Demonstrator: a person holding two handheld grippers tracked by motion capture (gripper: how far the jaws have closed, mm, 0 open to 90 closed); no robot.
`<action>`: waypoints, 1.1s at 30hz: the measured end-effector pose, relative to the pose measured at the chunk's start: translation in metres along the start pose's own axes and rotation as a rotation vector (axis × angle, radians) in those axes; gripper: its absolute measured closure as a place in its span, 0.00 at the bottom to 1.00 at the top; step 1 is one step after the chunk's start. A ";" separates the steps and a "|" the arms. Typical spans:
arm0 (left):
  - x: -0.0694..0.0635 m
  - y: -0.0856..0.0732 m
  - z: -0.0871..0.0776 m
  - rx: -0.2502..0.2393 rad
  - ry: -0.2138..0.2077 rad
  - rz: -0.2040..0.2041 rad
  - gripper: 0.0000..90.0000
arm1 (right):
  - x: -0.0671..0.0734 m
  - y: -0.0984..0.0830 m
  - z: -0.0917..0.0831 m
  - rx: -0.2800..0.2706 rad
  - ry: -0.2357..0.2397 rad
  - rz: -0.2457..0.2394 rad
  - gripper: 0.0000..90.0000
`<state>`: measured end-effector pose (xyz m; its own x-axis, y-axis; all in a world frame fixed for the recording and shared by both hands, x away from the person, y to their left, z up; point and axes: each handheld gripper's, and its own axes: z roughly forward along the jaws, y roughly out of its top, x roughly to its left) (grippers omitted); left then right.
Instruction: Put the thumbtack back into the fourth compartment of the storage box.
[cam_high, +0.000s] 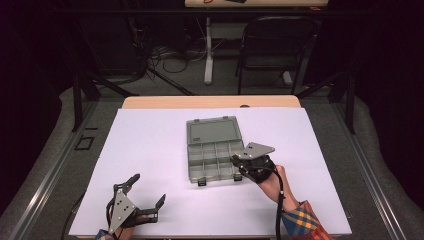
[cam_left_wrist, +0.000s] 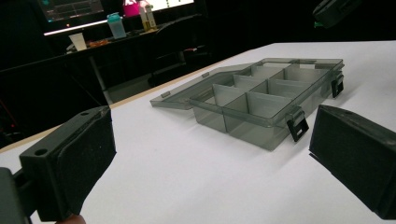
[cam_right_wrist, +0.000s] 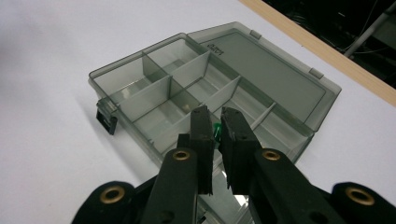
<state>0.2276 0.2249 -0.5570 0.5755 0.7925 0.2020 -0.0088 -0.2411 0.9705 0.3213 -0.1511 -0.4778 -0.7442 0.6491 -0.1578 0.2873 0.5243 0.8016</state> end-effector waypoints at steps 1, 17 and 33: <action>0.000 0.000 0.000 0.000 0.000 -0.001 0.00 | -0.001 0.001 0.000 -0.004 -0.004 -0.002 0.93; 0.000 0.000 0.000 -0.001 0.000 0.001 0.00 | -0.023 0.007 0.016 0.000 -0.065 0.022 0.93; 0.000 0.000 0.000 -0.002 0.000 -0.002 0.01 | -0.044 -0.002 0.043 0.054 -0.089 0.061 0.93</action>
<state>0.2276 0.2248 -0.5572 0.5751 0.7933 0.1997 -0.0086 -0.2382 0.9712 0.3796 -0.1563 -0.4972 -0.6687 0.7256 -0.1624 0.3642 0.5100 0.7792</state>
